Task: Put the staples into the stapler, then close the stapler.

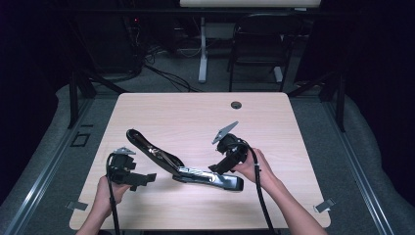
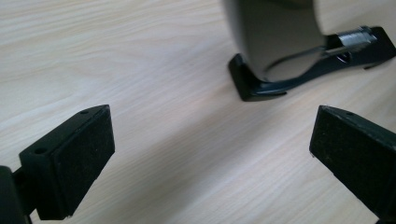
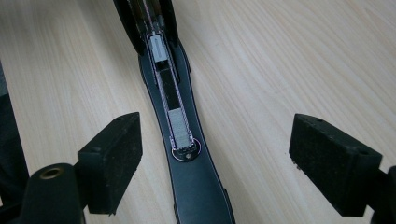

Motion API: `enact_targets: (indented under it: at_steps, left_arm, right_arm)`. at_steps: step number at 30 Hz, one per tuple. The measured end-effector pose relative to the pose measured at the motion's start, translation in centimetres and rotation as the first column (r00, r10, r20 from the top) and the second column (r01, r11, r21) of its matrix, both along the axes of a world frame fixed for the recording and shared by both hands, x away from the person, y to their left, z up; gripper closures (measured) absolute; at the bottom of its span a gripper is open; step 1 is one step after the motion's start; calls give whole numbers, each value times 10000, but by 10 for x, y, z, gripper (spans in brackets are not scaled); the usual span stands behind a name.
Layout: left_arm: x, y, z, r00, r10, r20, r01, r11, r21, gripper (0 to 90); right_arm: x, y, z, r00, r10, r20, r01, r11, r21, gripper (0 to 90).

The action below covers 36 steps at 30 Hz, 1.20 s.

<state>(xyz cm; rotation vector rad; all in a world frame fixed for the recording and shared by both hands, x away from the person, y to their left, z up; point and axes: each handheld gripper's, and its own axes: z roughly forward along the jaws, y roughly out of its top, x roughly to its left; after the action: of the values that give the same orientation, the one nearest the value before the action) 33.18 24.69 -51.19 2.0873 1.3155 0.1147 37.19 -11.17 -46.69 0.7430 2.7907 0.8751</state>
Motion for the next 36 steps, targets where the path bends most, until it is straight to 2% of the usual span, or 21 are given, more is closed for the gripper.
enact_targets:
  at_steps: [3, 6, 9, 12, 14, 17, 20, 22, 24, 26, 29, 33, 36]
  left_arm:
    - [5, 12, -2, 9971, 730, -205, -733, 9972, -115, 37]
    - [8, 21, -2, 9888, 1468, -285, -1484, 9865, -686, 91]
    - [11, 23, -2, 9855, 1685, -200, -1695, 9831, -690, 106]
    - [11, 20, 0, 9853, 1709, 50, -1703, 9836, -599, 136]
    - [12, 19, 2, 9814, 1899, 298, -1884, 9810, -468, 178]
    - [14, 17, 5, 9702, 2268, 852, -2214, 9728, -681, 293]
    - [15, 14, 8, 9650, 2238, 1365, -2099, 9717, -1085, 414]
    - [14, 12, 8, 9663, 2038, 1573, -1800, 9717, -1529, 527]
    - [12, 10, 8, 9636, 1932, 1848, -1574, 9687, -1922, 642]
    - [11, 9, 10, 9621, 1765, 2081, -1307, 9675, -2163, 697]
    - [8, 6, 13, 9573, 1627, 2391, -1112, 9702, -2151, 772]
    - [7, 6, 13, 9556, 1602, 2473, -1014, 9668, -2346, 812]
    - [6, 5, 15, 9543, 1474, 2599, -860, 9685, -2336, 868]
  right_arm:
    - [0, -1, 1, 10000, -8, 13, 8, 10000, 5, 181]
    - [-1, -2, 3, 10000, 62, 33, -62, 9999, -109, 185]
    - [-1, -3, 4, 10000, 32, 82, -31, 10000, -77, 192]
    - [-1, -4, 5, 10000, -8, 89, 8, 10000, -21, 199]
    - [-1, -5, 5, 10000, 10, 82, -10, 10000, 12, 222]
    - [-2, -5, 7, 9996, -127, 258, 124, 9999, 101, 266]
    - [-2, -3, 7, 9990, -224, 391, 229, 9996, -134, 326]
    - [-2, -2, 6, 9988, -273, 418, 279, 9995, -143, 360]
    - [-2, -2, 7, 9976, -383, 573, 397, 9989, -230, 439]
    - [-4, -1, 8, 9970, -387, 675, 398, 9991, -145, 515]
    - [-7, 1, 10, 9962, -263, 831, 271, 9996, -84, 643]
    - [-9, 4, 12, 9958, -47, 912, 64, 9998, -188, 726]
    - [-11, 6, 13, 9948, 14, 1020, 2, 9999, -154, 771]
